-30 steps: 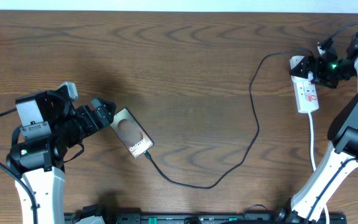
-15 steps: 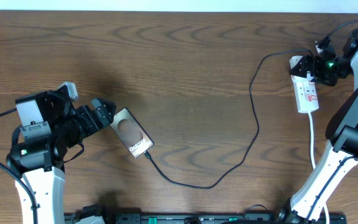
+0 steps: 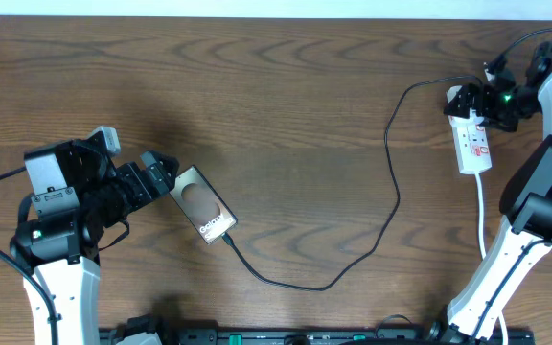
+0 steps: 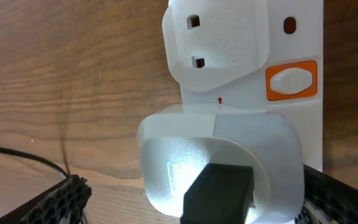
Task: Plug charger to phone and switch on socket
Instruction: 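Press down on the orange switch next to the charger with the right gripper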
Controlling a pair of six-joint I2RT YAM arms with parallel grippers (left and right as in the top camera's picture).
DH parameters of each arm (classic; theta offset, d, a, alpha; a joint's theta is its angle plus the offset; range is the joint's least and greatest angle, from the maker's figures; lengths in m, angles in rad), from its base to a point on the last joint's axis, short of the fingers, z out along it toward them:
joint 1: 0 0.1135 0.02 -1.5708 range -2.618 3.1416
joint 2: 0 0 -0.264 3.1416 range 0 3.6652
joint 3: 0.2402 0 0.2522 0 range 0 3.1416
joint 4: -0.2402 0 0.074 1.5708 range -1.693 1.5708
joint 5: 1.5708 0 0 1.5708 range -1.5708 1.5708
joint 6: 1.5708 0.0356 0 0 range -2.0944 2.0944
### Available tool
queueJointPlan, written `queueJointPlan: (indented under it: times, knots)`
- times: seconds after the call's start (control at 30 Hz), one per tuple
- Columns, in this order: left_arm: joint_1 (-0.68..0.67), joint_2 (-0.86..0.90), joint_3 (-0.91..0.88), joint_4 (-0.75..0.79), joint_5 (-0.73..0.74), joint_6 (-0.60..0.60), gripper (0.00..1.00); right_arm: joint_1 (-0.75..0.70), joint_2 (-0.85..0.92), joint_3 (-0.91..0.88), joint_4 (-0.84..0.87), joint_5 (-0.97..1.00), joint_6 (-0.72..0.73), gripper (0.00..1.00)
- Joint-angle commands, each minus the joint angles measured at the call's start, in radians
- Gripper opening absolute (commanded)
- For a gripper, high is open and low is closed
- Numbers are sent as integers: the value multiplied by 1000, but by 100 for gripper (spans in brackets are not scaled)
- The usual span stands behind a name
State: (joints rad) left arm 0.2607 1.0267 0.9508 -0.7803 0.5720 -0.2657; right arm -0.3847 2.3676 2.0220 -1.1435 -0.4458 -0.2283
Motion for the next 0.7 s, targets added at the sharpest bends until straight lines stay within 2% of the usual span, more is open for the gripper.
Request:
queueJointPlan:
  times: [0.0,0.67]
  knots:
    - [4,3,18,-1,-8,2,98,29,71,-25,-48,57,56,99]
    - [4,3,18,-12,-8,2,98,1,0,-1,-57,34,55,99]
